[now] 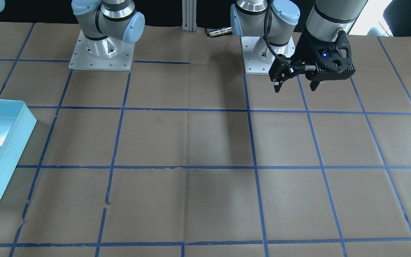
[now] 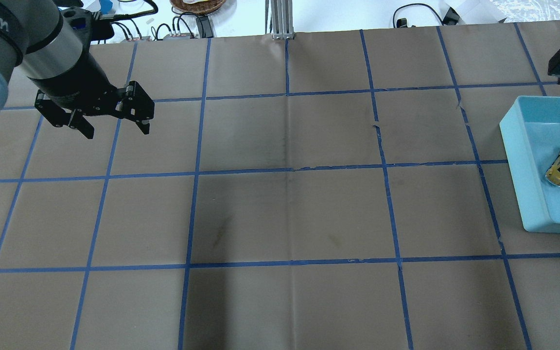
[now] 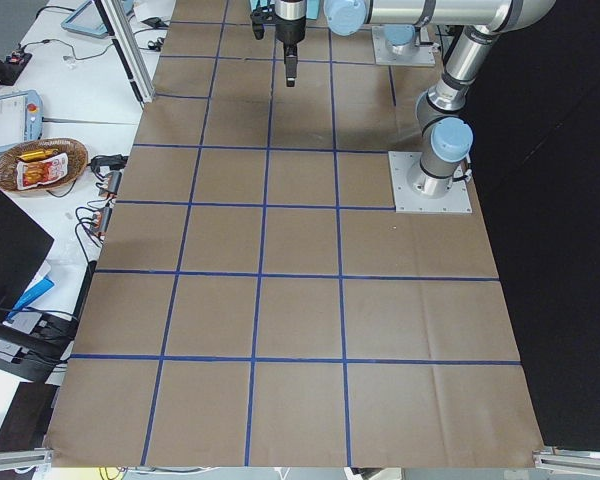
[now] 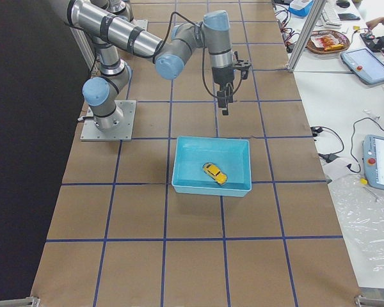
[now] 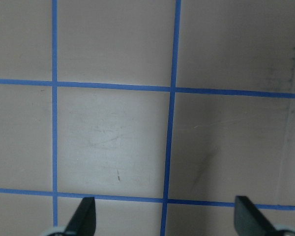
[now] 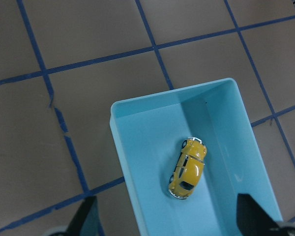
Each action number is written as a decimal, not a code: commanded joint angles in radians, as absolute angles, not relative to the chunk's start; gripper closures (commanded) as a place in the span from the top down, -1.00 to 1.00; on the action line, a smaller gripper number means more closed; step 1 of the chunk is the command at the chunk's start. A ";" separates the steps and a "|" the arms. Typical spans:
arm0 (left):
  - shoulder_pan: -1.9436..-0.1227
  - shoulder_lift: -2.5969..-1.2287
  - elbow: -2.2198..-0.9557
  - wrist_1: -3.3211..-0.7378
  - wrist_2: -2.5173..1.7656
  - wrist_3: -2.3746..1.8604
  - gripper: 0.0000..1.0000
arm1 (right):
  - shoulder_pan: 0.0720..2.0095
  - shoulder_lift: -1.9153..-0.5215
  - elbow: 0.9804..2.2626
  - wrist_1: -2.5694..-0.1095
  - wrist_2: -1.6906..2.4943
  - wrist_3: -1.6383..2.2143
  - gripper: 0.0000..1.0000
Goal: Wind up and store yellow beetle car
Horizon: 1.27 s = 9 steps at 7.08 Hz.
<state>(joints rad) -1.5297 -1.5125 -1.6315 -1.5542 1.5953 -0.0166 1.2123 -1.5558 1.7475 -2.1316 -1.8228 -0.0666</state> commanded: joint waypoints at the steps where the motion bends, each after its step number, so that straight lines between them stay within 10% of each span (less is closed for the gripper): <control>1: -1.528 -1.513 -1.632 -1.554 1.595 -0.015 1.00 | 1.361 -1.588 1.680 -1.990 -1.822 0.273 0.99; 5: -1.523 -1.513 -1.631 -1.554 1.595 -0.012 1.00 | 1.578 -1.592 1.605 -1.733 -1.800 0.762 0.99; 9: -1.522 -1.513 -1.631 -1.554 1.595 -0.012 1.00 | 1.646 -1.568 1.598 -1.680 -1.551 0.423 0.99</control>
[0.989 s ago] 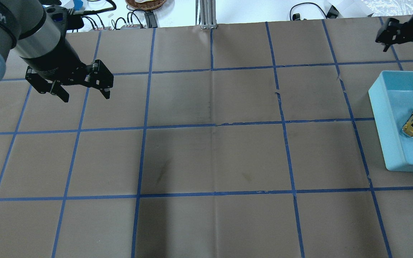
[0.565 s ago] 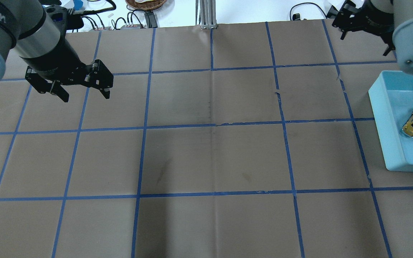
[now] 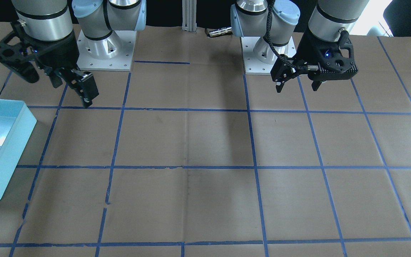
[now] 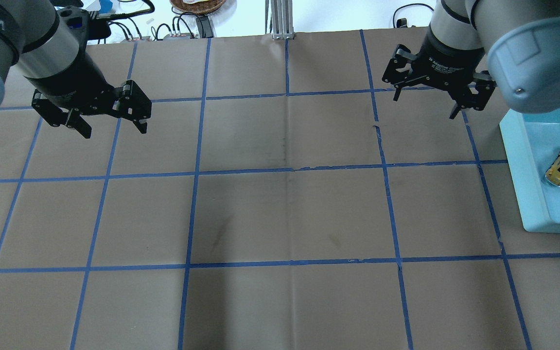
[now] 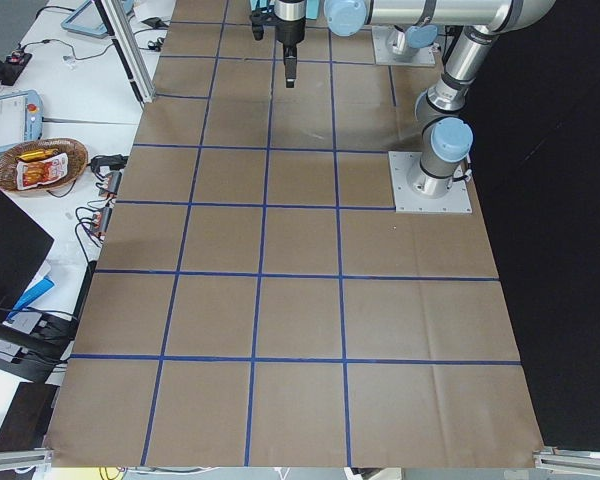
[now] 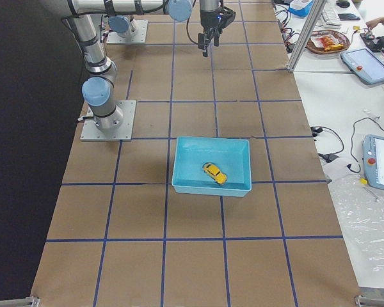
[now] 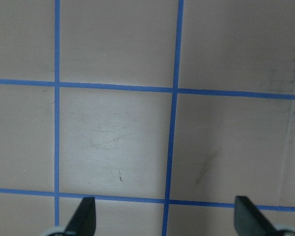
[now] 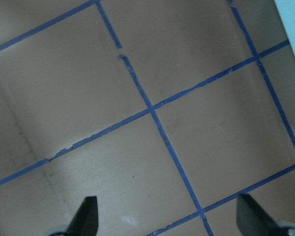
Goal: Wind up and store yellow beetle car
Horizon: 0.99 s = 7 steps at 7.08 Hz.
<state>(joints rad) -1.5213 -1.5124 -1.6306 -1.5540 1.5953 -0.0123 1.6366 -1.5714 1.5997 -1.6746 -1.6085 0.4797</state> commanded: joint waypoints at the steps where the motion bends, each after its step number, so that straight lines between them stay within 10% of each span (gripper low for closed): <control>1: -1.522 -1.513 -1.629 -1.554 1.595 -0.012 1.00 | 1.646 -1.559 1.603 -1.652 -1.560 0.413 0.99; 7: -1.529 -1.509 -1.626 -1.562 1.600 -0.012 1.00 | 1.644 -1.546 1.559 -1.652 -1.554 0.204 0.99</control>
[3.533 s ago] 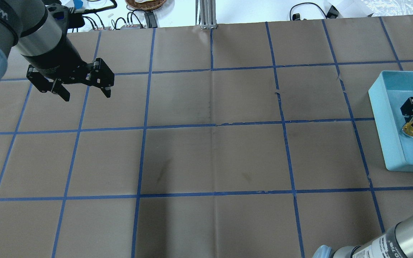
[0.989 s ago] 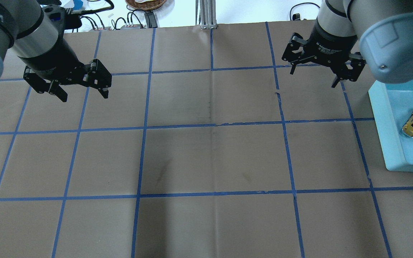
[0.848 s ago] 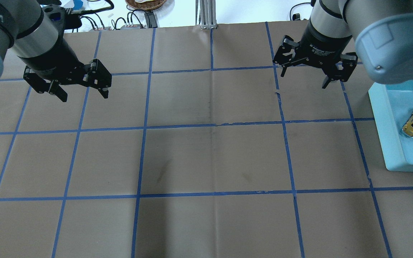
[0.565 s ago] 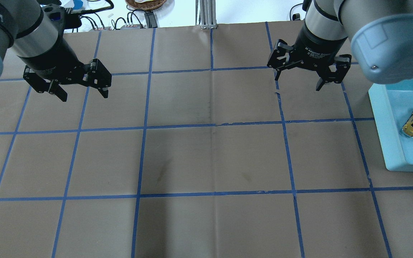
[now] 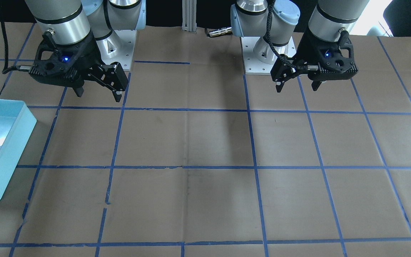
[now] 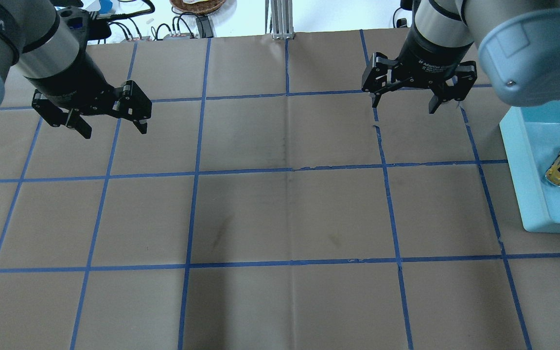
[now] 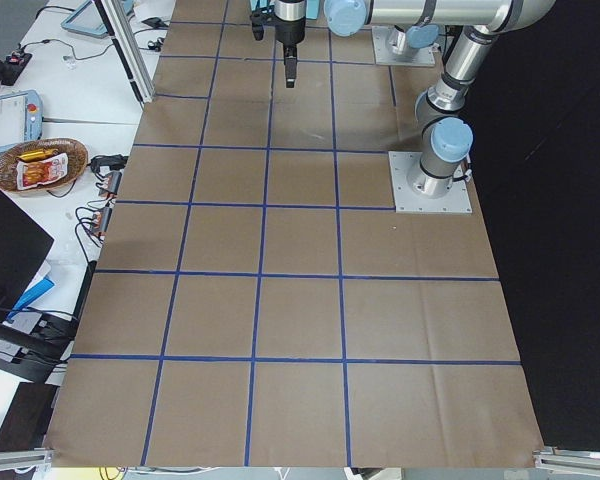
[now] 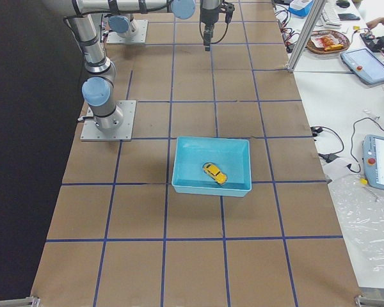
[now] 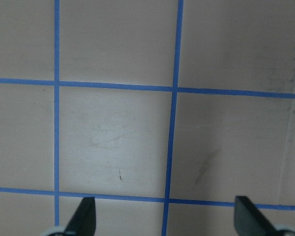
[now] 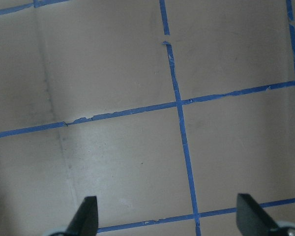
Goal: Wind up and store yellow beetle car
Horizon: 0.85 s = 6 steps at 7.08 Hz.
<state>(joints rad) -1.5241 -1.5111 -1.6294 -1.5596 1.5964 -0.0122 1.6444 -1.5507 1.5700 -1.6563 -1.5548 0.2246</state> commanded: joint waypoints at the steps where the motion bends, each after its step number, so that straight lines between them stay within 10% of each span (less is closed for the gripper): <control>1: -1.531 -1.526 -1.618 -1.560 1.573 -0.011 1.00 | 1.640 -1.542 1.563 -1.635 -1.555 0.172 0.99; 6: -1.532 -1.532 -1.629 -1.551 1.545 -0.017 1.00 | 1.638 -1.536 1.565 -1.620 -1.562 0.166 0.99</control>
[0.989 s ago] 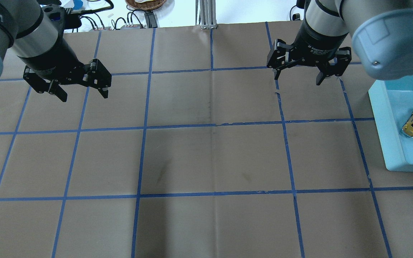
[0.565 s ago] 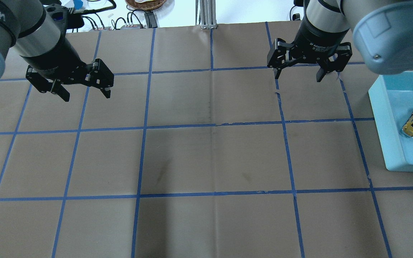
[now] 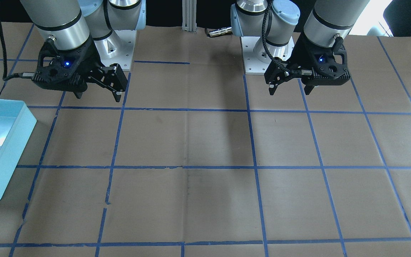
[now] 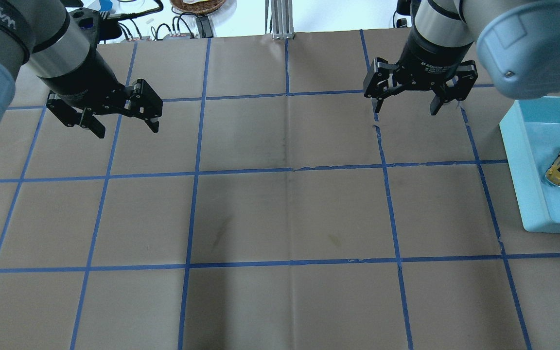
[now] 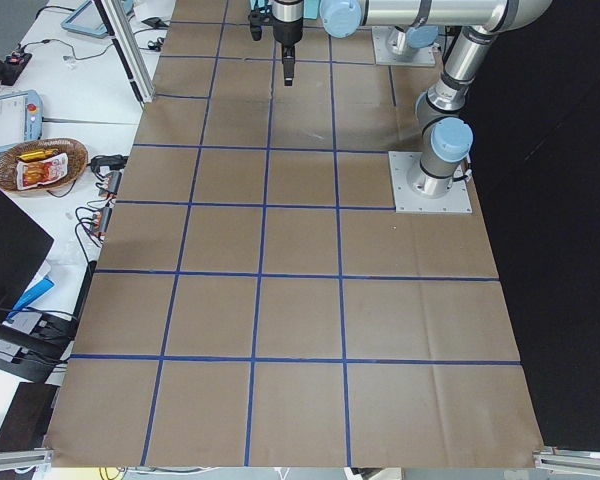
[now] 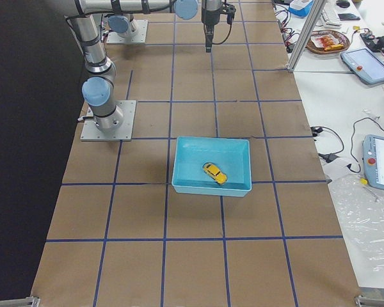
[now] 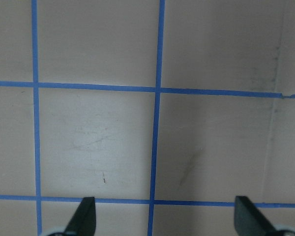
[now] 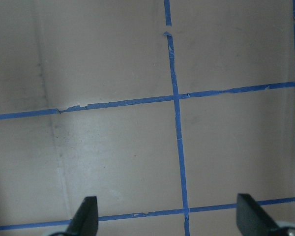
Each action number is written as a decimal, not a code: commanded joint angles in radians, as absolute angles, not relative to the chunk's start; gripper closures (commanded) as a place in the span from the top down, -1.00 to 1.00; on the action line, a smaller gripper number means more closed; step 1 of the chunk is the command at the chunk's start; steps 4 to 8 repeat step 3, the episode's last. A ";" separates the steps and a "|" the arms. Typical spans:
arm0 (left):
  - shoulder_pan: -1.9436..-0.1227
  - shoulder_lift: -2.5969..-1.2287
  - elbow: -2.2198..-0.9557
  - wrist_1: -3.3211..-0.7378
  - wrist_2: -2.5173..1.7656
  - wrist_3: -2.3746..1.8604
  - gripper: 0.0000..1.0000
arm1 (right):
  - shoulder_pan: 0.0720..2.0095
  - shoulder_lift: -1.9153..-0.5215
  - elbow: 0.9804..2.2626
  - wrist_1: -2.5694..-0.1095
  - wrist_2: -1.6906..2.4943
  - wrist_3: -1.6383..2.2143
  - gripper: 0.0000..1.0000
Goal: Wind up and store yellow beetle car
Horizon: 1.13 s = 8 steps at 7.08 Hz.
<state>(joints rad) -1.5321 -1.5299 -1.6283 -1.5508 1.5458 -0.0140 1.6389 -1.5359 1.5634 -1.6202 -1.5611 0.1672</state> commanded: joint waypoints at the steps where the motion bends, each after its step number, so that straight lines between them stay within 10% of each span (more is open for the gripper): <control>1: -1.532 -1.540 -1.629 -1.551 1.548 -0.018 1.00 | 1.637 -1.536 1.566 -1.620 -1.563 0.166 0.99; 8: -1.532 -1.529 -1.629 -1.552 1.548 -0.018 1.00 | 1.637 -1.536 1.569 -1.621 -1.563 0.166 0.99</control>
